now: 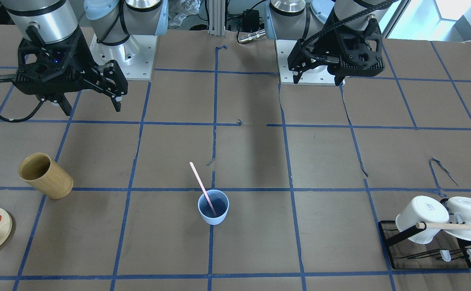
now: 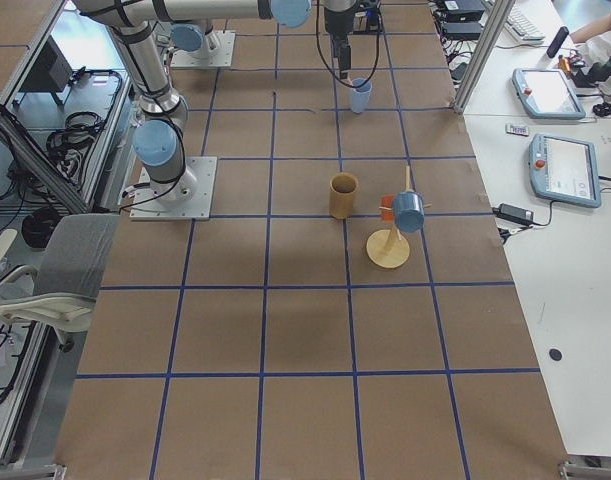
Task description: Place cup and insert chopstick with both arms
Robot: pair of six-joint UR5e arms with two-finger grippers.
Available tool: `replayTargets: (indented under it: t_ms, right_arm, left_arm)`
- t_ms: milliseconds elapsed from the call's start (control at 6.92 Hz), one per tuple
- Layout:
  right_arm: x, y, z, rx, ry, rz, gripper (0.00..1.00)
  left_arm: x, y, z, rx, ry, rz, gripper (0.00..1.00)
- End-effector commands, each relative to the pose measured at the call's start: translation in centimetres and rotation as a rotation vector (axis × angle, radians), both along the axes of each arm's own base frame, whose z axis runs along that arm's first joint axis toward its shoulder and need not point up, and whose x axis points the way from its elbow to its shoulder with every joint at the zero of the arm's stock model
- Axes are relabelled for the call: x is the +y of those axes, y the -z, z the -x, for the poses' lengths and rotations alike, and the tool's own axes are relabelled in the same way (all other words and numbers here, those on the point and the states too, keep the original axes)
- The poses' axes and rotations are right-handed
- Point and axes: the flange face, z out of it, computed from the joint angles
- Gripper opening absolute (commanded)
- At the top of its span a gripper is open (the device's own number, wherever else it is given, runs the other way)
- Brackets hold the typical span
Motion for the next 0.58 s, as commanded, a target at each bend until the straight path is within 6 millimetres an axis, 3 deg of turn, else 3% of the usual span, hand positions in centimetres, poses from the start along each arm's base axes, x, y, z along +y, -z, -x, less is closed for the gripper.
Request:
replayTargets:
  t_ms: [0,433]
  right_arm:
    - [-0.15,-0.01,0.49,0.002,0.010,-0.017,1.00]
    - [-0.02,0.54,0.40,0.001,0.008,-0.029,1.00]
  left_arm:
    - [0.01,0.10,0.00,0.000,0.000,-0.002,1.00]
    - [0.06,0.03,0.00,0.000,0.000,-0.001,1.00]
